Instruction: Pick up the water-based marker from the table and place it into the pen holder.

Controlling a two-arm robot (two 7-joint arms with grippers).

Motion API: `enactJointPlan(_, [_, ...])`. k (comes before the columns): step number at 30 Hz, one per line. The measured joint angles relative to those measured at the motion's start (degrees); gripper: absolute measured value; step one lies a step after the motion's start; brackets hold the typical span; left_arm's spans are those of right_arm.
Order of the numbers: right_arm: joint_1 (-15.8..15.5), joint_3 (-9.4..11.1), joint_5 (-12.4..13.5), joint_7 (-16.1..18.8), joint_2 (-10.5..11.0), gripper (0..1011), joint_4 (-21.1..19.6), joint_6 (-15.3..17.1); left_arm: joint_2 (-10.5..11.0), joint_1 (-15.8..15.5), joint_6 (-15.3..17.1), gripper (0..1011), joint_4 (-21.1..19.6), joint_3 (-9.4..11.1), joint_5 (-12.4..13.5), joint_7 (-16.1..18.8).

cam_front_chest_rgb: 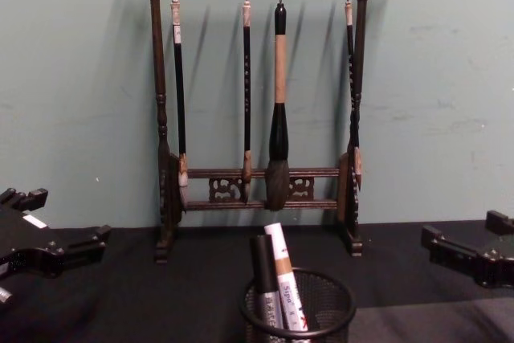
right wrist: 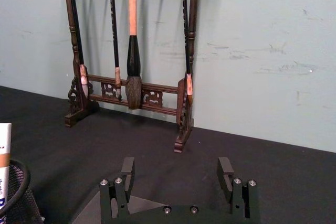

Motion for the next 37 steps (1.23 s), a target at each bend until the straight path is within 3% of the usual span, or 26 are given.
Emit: enactJointPlan(37, [0.0,0.0,0.01,0.0,0.0,1000,0.0,0.0,0.0,0.0,0.0,1001,0.0,0.0,0.0,0.0])
